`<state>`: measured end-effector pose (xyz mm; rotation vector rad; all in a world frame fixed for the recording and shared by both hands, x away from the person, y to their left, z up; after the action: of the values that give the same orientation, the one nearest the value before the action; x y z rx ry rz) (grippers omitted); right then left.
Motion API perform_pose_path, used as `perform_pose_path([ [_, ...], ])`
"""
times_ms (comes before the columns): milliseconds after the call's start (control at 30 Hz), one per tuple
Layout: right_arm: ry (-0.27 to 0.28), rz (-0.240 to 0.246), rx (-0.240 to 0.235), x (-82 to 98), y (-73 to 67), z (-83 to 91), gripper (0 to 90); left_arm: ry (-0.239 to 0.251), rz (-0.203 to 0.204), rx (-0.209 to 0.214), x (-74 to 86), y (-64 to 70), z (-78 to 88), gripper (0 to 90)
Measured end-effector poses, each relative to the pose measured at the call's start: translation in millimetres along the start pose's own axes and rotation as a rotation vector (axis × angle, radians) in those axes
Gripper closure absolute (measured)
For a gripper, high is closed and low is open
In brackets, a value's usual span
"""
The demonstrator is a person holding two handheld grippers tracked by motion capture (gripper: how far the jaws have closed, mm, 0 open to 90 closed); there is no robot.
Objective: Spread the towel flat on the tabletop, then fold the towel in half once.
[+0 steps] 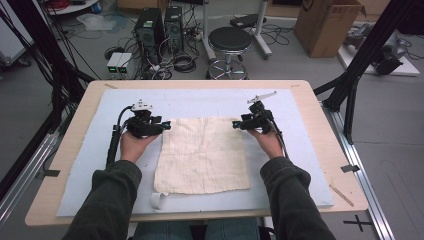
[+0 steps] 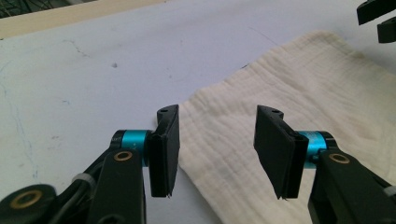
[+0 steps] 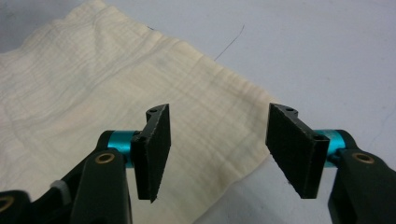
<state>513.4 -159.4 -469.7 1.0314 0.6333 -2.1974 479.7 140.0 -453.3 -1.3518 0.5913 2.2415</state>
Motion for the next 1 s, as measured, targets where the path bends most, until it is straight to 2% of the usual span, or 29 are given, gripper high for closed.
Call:
perform_pose_path([
  [233, 0.008, 0.005, -0.006, -2.3, -3.1, 1.5, 38.9, -0.005, 0.008, 0.003, -0.7, 1.4, 1.7, 49.1],
  [700, 0.021, -0.003, 0.001, -2.3, 2.0, 2.6, 39.1, -0.005, 0.022, -0.004, 2.8, -3.1, -5.4, 49.3],
  [800, 0.033, 0.020, 0.017, -5.0, 5.1, 3.5, 40.7, -0.009, 0.021, -0.020, 2.3, -8.0, -6.9, 50.8],
  [867, 0.042, 0.051, 0.049, -8.5, 8.8, 6.5, 42.9, -0.020, 0.019, -0.035, 1.0, -12.1, -9.1, 50.8],
  [933, 0.050, 0.043, 0.057, -11.4, 12.7, 8.2, 43.6, -0.009, 0.031, -0.045, -1.7, -15.6, -11.1, 51.7],
  [1000, 0.050, 0.023, 0.067, -12.7, 18.1, 8.4, 44.1, -0.022, 0.045, -0.047, -2.4, -19.8, -15.1, 52.6],
])
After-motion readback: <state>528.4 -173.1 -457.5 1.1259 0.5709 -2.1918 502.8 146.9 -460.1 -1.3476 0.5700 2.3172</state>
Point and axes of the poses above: each handheld gripper's, and its own axes: z roughly backward along the jaws, x roughly out of its underside, y roughly to its right, the point moved 9 cm from there along -z, roughly forward along the jaws, and after that the axes turned 7 degrees about y, right-handed, at the moved point
